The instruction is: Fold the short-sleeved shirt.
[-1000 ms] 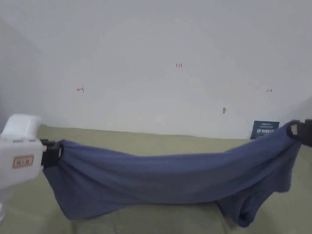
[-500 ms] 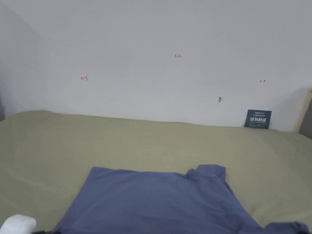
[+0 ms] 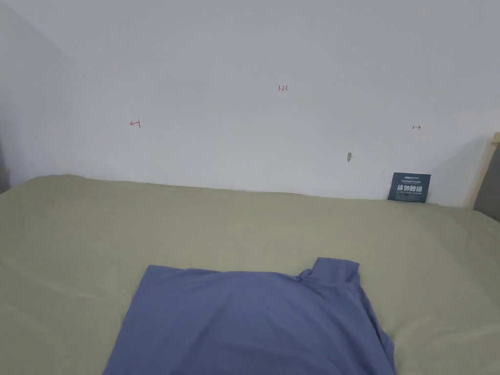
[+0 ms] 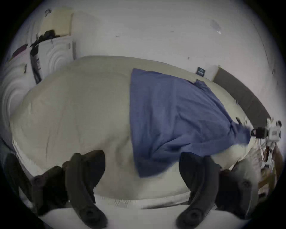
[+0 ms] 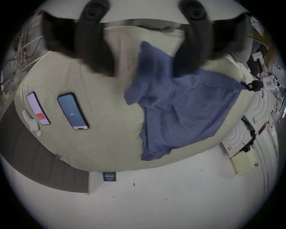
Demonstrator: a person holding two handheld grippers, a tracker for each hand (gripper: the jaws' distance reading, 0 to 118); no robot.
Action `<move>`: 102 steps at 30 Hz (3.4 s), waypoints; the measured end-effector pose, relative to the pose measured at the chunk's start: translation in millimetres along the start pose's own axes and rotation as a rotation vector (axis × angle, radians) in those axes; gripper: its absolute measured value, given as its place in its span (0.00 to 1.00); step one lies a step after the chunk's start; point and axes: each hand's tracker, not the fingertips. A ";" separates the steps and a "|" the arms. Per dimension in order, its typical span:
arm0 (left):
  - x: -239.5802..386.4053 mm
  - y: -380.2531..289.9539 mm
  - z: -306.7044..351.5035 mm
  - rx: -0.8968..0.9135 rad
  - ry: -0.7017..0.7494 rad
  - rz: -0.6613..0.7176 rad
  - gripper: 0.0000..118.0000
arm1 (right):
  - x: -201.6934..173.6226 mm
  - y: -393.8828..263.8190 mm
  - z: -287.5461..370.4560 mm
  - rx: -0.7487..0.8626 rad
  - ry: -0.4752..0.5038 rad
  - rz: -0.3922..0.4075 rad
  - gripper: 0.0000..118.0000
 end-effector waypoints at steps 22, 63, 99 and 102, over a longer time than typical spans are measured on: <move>6.7 -6.0 16.3 0.021 -0.012 0.055 0.81 | -33.6 -11.8 19.7 0.068 0.069 0.000 0.00; 6.6 124.8 -59.2 -0.168 -0.078 -0.067 0.06 | -44.7 126.2 -107.2 -0.065 0.076 0.183 0.04; 16.9 87.2 -114.9 -0.022 0.096 -0.033 0.88 | -30.3 58.4 -74.0 0.041 0.090 0.086 0.00; 13.2 93.2 -145.1 -0.090 0.116 -0.022 0.86 | -30.6 59.9 -76.9 0.028 0.093 0.083 0.00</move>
